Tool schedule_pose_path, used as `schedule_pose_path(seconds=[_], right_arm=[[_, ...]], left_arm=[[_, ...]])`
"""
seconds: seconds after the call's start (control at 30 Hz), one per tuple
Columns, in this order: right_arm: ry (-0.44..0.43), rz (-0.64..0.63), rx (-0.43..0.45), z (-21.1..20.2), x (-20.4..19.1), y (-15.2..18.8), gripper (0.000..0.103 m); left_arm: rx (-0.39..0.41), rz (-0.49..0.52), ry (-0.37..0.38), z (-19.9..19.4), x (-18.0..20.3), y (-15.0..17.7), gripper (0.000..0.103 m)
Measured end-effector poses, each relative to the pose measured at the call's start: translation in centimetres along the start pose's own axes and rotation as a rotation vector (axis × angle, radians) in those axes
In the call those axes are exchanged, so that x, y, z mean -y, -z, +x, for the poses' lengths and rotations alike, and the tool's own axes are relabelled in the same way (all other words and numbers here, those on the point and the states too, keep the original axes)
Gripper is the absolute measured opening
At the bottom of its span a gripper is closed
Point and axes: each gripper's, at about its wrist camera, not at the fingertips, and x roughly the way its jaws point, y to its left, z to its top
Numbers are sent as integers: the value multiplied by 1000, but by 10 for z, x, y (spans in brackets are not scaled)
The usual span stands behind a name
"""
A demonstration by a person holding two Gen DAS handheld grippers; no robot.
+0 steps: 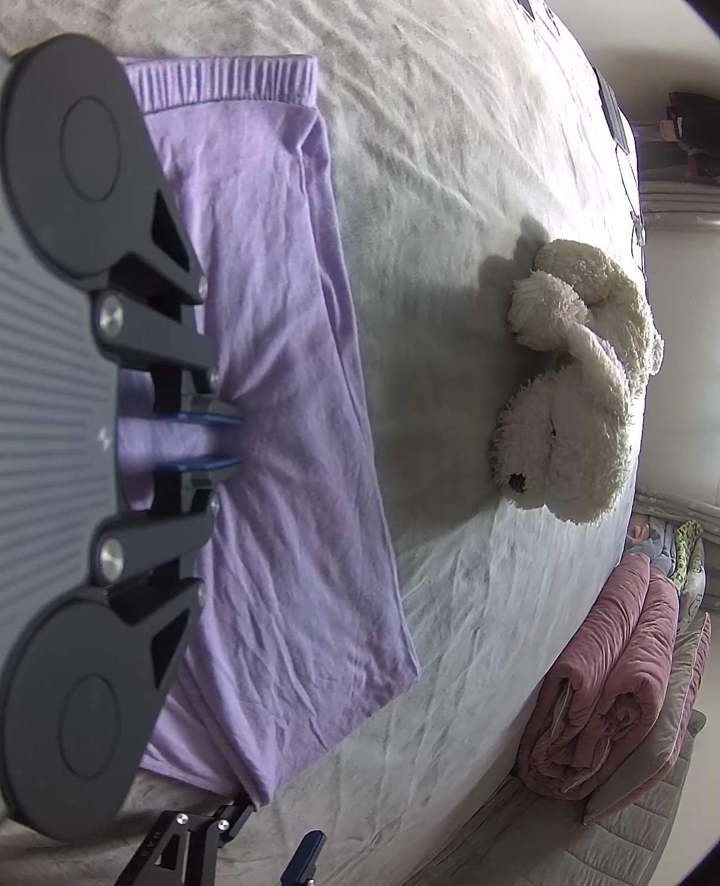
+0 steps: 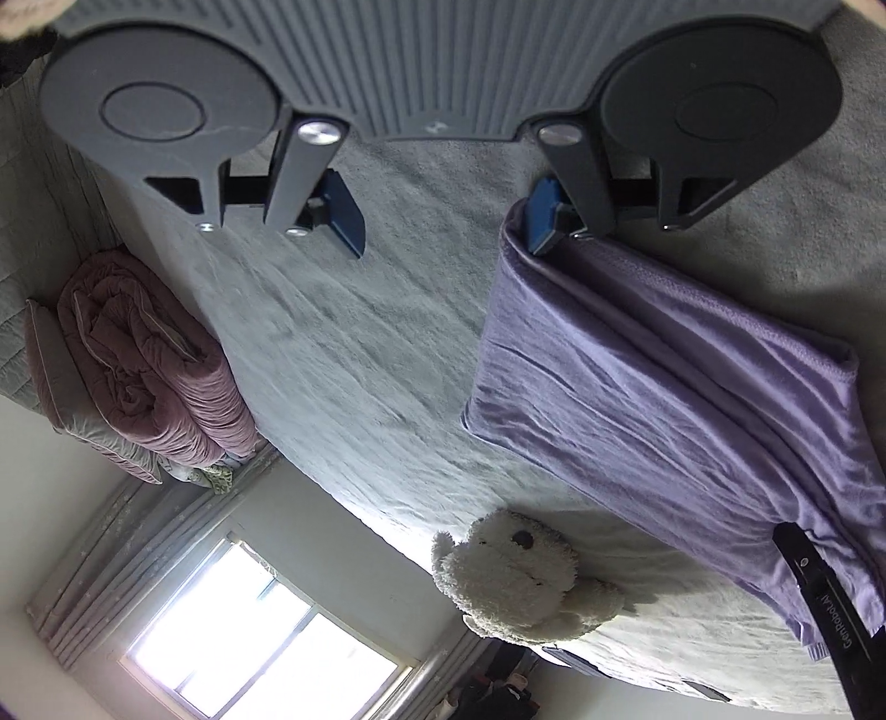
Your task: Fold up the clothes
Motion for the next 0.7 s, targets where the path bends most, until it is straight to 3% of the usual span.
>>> schedule_pose_path(seconds=[0.1,0.17,0.33,0.4,0.43,0.47,0.7], right_arm=[[-72,153,-1,-7,5,-6,64],[-169,202,44,-15,4,-11,64],[-159,150,107,-25,-13,-26,63],[-182,128,111,-21,-18,-28,35],[-192,123,102,-18,-20,-28,12],[-201,120,90,-14,-21,-28,8],[-207,183,4,5,-12,-22,5]], left_arm=[[2,-1,0,0,0,0,13],[4,4,-3,0,2,0,14],[4,5,-3,1,2,0,14],[4,5,-2,1,1,0,14],[4,6,-2,1,1,-1,14],[4,7,-3,1,1,-1,14],[-1,10,0,0,1,-1,14]])
